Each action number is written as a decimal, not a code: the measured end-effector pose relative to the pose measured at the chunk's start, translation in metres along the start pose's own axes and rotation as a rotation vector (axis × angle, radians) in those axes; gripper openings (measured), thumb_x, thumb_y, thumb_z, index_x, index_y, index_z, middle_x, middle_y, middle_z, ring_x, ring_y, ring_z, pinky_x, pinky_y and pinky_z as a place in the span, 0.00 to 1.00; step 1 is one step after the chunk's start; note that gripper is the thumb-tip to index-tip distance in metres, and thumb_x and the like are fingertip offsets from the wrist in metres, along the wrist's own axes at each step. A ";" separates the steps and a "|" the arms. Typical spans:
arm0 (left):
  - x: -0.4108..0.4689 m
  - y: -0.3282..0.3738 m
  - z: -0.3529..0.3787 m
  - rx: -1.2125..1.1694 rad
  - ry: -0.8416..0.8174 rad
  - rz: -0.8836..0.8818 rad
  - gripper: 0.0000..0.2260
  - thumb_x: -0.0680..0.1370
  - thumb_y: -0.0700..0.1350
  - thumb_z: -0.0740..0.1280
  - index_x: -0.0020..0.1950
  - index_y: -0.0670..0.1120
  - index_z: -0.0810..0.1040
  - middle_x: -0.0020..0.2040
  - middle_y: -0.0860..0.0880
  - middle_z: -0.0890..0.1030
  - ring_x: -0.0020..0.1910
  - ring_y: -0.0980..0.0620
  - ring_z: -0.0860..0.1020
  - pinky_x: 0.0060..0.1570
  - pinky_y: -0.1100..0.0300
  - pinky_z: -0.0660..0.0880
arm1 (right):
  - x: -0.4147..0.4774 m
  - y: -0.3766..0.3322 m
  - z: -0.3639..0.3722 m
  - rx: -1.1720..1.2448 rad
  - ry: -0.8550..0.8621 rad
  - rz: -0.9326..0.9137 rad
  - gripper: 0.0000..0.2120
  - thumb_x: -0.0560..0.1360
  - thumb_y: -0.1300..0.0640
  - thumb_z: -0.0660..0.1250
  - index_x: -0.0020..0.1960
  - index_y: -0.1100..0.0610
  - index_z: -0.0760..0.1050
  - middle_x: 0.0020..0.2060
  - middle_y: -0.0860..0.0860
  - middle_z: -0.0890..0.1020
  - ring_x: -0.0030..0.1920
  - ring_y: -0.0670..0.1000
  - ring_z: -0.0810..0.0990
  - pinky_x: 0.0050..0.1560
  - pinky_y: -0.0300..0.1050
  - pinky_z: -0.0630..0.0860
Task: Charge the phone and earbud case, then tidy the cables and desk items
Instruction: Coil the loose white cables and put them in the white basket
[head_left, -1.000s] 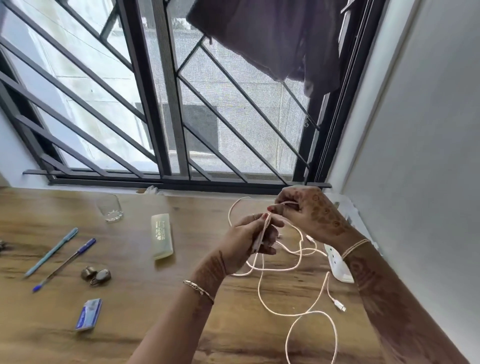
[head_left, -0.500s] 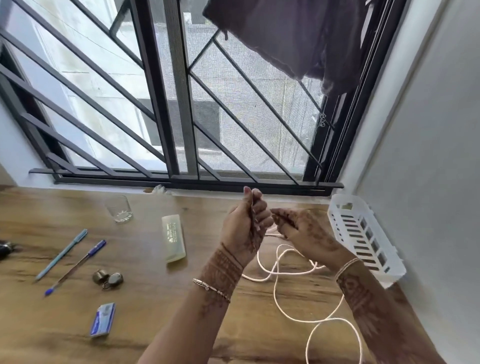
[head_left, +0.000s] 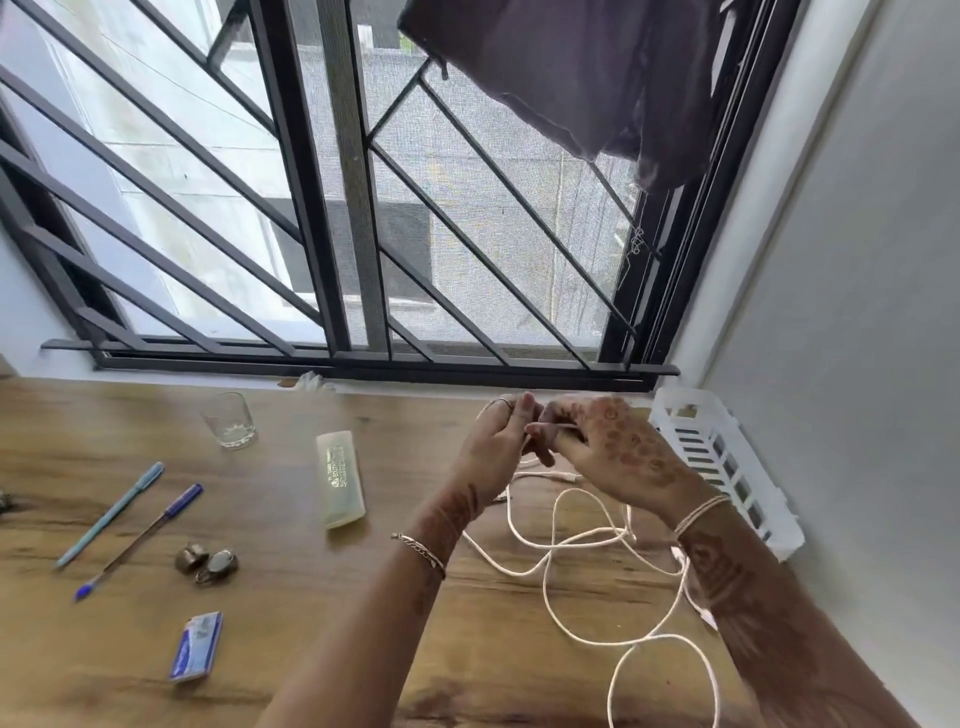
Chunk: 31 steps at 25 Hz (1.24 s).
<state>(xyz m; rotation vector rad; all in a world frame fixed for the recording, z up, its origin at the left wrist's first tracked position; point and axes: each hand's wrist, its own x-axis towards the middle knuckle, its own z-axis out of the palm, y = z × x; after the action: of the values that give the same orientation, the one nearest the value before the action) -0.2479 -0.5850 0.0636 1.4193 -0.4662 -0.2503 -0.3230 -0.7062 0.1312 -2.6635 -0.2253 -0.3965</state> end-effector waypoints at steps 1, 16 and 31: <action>-0.002 0.000 0.000 0.026 -0.032 -0.002 0.17 0.83 0.48 0.55 0.39 0.46 0.76 0.28 0.50 0.76 0.26 0.55 0.73 0.38 0.53 0.77 | 0.005 0.005 -0.003 0.024 0.030 -0.004 0.10 0.74 0.45 0.66 0.37 0.49 0.76 0.29 0.43 0.77 0.28 0.38 0.73 0.33 0.35 0.68; 0.020 0.050 0.006 -0.691 0.046 -0.013 0.17 0.82 0.50 0.53 0.39 0.43 0.70 0.25 0.52 0.68 0.24 0.56 0.68 0.34 0.60 0.76 | 0.034 0.041 0.031 0.472 0.097 0.160 0.08 0.80 0.55 0.62 0.51 0.50 0.80 0.32 0.42 0.75 0.32 0.39 0.71 0.37 0.35 0.69; 0.031 -0.017 -0.011 0.449 0.115 0.109 0.27 0.76 0.67 0.50 0.31 0.49 0.75 0.27 0.50 0.75 0.27 0.51 0.73 0.34 0.51 0.73 | 0.028 0.038 0.011 0.605 0.066 0.230 0.16 0.79 0.46 0.60 0.38 0.55 0.75 0.30 0.50 0.71 0.30 0.48 0.67 0.32 0.42 0.65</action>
<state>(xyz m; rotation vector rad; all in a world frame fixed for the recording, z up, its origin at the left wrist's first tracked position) -0.2135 -0.5910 0.0505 1.8280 -0.5238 0.0296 -0.2859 -0.7325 0.1158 -2.0492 -0.0099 -0.2839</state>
